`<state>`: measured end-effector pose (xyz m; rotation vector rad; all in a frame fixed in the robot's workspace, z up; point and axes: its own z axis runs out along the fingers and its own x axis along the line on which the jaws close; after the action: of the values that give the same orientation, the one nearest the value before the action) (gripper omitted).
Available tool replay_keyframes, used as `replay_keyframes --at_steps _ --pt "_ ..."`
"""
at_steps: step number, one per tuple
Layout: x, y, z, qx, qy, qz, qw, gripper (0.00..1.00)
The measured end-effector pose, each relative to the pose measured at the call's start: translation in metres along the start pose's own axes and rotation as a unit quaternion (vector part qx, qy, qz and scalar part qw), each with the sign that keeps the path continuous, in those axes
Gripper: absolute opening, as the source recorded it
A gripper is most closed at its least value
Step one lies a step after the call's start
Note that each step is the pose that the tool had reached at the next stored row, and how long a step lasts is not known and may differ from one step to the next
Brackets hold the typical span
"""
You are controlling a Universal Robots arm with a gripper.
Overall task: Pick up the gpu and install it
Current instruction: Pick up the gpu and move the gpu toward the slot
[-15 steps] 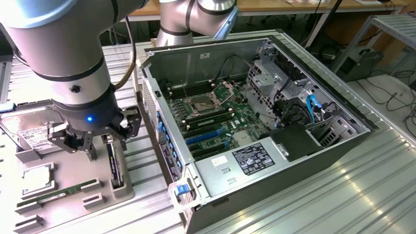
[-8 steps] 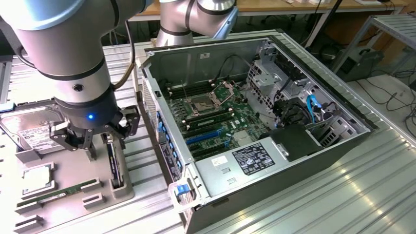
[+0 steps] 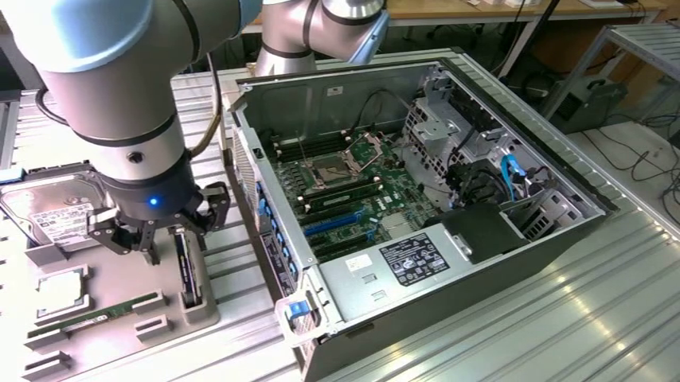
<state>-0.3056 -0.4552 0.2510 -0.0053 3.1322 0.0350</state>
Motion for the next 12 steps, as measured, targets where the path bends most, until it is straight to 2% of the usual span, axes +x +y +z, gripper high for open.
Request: replay_keyframes --at_steps 3,4,12 --pt "-0.001 0.0002 0.007 0.0 0.0003 0.0 1.0 0.6" --pt "-0.003 0.0026 0.0198 0.0 0.0042 0.0 1.0 0.6" --pt "-0.003 0.0026 0.0215 0.0007 0.0044 0.0 1.0 0.6"
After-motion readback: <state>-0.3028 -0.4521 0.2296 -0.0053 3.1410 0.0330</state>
